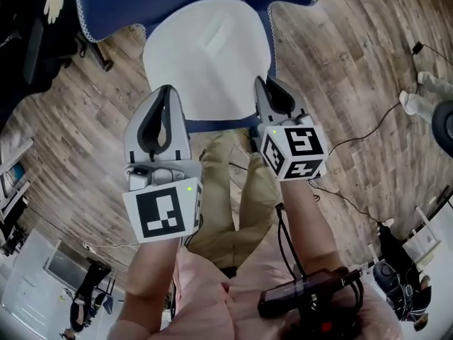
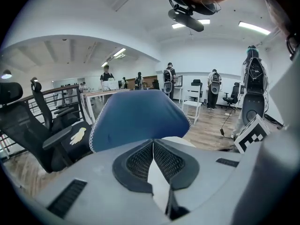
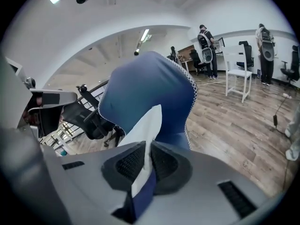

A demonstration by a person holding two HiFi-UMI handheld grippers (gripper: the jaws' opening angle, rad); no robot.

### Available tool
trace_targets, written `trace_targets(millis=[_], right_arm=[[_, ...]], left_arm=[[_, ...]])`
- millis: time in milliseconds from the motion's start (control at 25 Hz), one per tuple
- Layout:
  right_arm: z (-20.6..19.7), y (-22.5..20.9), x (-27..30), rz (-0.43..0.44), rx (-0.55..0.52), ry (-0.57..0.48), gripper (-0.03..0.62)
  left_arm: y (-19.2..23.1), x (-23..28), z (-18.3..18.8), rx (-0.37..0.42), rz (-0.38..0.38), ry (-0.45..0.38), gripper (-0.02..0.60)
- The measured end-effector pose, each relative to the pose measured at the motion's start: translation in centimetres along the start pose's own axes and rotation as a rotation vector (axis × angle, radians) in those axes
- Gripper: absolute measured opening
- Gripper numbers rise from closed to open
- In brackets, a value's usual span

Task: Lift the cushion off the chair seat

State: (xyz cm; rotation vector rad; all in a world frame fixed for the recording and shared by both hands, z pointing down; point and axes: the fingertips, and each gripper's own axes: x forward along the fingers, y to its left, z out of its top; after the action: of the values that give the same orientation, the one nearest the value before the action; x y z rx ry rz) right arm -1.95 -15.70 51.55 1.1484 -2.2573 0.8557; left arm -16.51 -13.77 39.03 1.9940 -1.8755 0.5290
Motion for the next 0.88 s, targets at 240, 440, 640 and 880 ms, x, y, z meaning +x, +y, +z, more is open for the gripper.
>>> trace_targets(millis=[240, 440, 640, 880], right_arm=[[2.8, 3.1, -3.6, 0.030, -0.050, -0.046, 0.034], [5.3, 4.7, -6.2, 0.033, -0.109, -0.090, 0.032], [8.0, 5.5, -9.4, 0.031, -0.169, -0.139, 0.031], [11.6, 5.8, -13.2, 0.019, -0.245, -0.203, 0.029]], left_arm=[[-0.1, -3.8, 3.4, 0.006, 0.026, -0.065, 0.014], [-0.8, -6.4, 5.5, 0.014, 0.032, -0.116, 0.014], [-2.3, -8.9, 8.0, 0.012, 0.037, -0.176, 0.014], [-4.5, -10.7, 12.0, 0.026, 0.039, -0.262, 0.014]])
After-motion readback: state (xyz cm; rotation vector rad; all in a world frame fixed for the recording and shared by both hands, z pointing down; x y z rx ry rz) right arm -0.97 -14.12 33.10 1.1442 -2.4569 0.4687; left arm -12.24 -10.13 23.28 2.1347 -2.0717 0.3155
